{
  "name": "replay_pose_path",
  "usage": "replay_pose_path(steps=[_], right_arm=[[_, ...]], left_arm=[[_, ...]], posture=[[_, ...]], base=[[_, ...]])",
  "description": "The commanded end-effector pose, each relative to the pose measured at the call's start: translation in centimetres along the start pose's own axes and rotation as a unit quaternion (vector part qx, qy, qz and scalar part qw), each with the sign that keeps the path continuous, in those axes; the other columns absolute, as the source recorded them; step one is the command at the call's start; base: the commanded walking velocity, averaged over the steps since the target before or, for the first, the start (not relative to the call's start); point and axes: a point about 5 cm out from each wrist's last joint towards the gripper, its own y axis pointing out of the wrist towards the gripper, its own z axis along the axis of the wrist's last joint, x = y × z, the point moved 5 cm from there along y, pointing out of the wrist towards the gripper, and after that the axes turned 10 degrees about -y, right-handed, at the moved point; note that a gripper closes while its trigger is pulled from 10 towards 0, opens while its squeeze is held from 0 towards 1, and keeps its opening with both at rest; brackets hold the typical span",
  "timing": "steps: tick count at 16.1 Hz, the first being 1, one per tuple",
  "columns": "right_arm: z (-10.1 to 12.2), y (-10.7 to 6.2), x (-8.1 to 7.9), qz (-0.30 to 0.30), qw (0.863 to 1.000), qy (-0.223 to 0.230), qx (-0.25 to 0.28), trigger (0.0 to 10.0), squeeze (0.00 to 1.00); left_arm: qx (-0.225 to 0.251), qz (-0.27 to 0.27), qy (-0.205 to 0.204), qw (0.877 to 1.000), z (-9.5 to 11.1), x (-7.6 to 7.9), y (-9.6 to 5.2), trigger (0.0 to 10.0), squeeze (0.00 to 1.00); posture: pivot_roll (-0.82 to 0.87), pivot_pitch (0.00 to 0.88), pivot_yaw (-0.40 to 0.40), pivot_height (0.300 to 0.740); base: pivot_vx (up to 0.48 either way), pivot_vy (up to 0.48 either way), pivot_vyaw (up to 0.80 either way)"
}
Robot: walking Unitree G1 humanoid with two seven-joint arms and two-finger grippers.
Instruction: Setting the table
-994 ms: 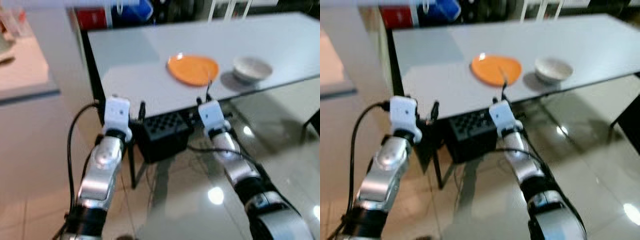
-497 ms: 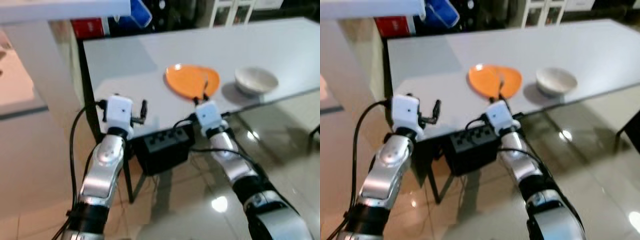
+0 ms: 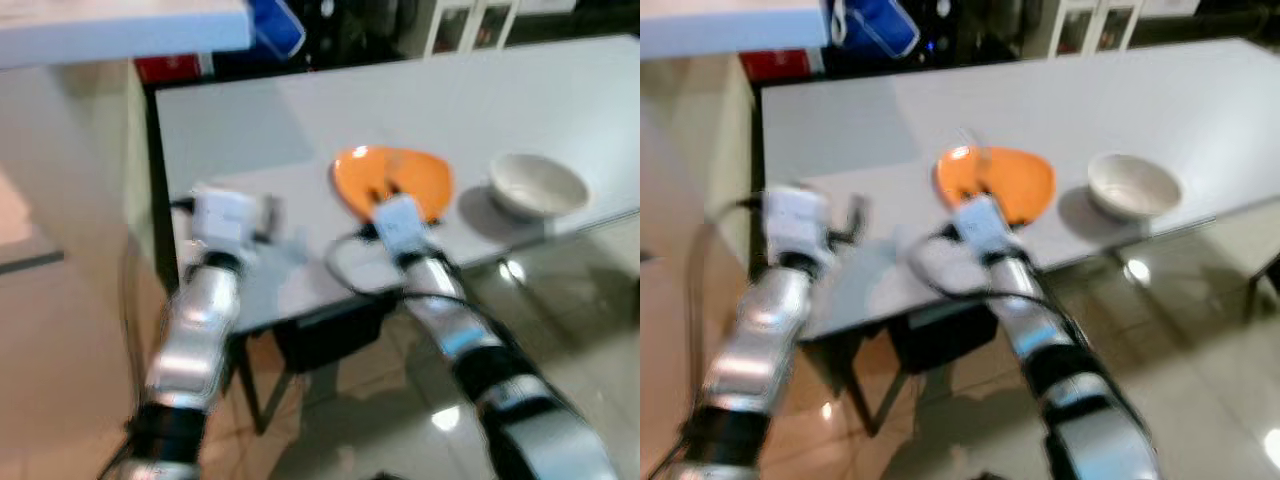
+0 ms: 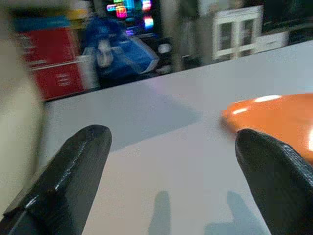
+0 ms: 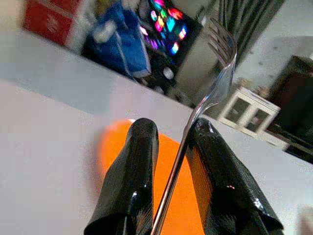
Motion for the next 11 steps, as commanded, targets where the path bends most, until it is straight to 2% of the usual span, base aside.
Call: replay_pose_path(steps=[1, 7, 8, 10, 11], right_arm=[[1.2, 0.4, -0.4, 0.0, 1.0, 0.011, 0.017, 0.0, 0.0], [1.5, 0.7, -0.7, 0.011, 1.0, 0.022, 0.015, 0.0, 0.0], [1.6, 1.2, -0.4, 0.005, 1.0, 0.027, 0.004, 10.0, 0.0], [2.3, 2.1, 0.3, -0.002, 0.999, 0.044, 0.006, 10.0, 0.0], [3.1, 3.1, 1.5, -0.017, 0.998, 0.067, 0.006, 10.0, 0.0]], left_arm=[[-0.002, 0.015, 0.013, 1.0, 0.1, -1.1, 0.0, 10.0, 0.0], [-0.006, 0.018, 0.008, 1.0, -0.2, -0.9, 0.1, 10.0, 0.0], [-0.007, 0.021, 0.009, 1.0, -0.2, -1.1, 0.0, 10.0, 0.0], [-0.007, 0.024, 0.008, 1.0, -0.2, -1.3, 0.0, 10.0, 0.0], [-0.006, 0.025, 0.007, 1.0, -0.2, -1.4, 0.0, 10.0, 0.0]], posture=[[0.15, 0.054, -0.02, 0.74], [0.15, 0.06, -0.019, 0.74], [0.15, 0.059, -0.018, 0.74], [0.15, 0.058, -0.014, 0.74], [0.15, 0.06, -0.011, 0.74]], base=[[0.352, -0.322, 0.0], [0.354, -0.321, 0.0], [0.0, 0.0, 0.0], [0.0, 0.0, 0.0], [0.0, 0.0, 0.0]])
